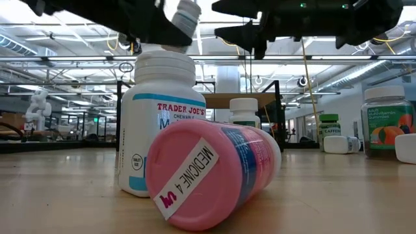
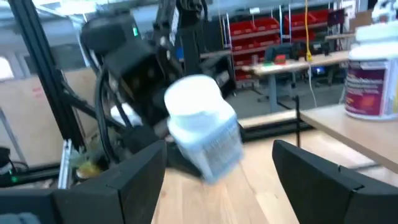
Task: Pick and place medicine bottles onto shelf by color
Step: Put the white blue medicine bottle on the shelf
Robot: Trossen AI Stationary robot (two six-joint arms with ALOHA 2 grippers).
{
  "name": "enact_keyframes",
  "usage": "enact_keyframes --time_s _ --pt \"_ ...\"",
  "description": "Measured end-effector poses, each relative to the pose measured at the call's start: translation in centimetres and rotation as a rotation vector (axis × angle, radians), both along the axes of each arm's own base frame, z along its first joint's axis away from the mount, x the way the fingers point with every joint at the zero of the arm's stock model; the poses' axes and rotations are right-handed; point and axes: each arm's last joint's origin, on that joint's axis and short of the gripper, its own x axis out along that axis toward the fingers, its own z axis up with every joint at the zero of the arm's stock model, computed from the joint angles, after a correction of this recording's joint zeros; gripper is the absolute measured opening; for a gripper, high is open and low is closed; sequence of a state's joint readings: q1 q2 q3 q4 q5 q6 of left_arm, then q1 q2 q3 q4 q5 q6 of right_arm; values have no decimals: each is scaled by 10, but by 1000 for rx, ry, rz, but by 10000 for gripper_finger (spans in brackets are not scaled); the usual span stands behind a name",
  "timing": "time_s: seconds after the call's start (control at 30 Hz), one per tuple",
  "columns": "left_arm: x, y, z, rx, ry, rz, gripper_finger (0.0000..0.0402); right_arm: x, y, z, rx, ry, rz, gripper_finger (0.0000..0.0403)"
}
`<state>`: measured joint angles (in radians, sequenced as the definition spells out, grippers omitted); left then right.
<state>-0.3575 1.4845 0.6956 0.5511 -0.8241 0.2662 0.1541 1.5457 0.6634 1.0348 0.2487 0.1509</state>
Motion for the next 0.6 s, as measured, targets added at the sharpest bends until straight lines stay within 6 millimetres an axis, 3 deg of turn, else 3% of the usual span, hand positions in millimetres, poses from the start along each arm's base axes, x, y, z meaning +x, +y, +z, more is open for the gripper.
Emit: enact_keyframes --time_s 0.1,0.37,0.6 --pt "6 -2 -8 76 0 51 227 6 4 -3 -45 15 -16 290" --pt "16 10 -8 65 -79 105 227 26 12 -10 -138 -22 -67 275" --pt "19 13 -11 72 -69 104 228 46 5 -17 -132 14 -173 255"
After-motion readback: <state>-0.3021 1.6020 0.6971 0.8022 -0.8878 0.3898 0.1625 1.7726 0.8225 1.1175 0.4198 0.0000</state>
